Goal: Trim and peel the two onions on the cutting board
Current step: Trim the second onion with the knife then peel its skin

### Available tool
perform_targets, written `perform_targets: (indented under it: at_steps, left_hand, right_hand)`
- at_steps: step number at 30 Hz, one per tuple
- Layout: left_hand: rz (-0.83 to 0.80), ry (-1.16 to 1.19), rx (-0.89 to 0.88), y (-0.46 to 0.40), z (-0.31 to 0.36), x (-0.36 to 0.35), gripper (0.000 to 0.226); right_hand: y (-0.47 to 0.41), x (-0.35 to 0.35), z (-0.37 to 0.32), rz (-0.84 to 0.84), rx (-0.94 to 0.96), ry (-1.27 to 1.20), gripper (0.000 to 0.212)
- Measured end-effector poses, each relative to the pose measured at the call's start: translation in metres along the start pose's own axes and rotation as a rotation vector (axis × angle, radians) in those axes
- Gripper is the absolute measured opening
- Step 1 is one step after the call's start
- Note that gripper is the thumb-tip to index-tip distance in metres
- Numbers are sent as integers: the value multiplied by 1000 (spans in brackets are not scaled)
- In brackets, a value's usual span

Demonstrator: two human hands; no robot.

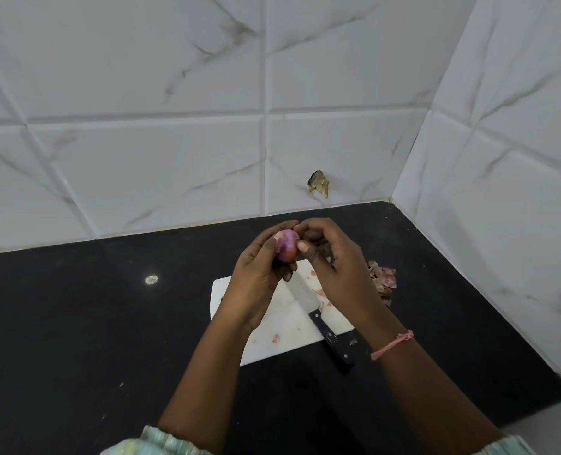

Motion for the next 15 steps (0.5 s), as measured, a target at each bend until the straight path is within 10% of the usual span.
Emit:
perform_targets:
  at_steps: [15]
  left_hand:
    - [61,-85,-26,5,1,-3,26]
  right_hand:
    - [-5,-2,5,-53,137,398,26]
Point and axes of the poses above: each hand's wrist, its own y-axis away from the middle knuckle, its own x-axis out of the back of the hand, z = x × y, the point moved 4 cm from there along -y, towards the middle knuckle, and after that the axes turned 8 degrees about x, right-handed, at the moved point
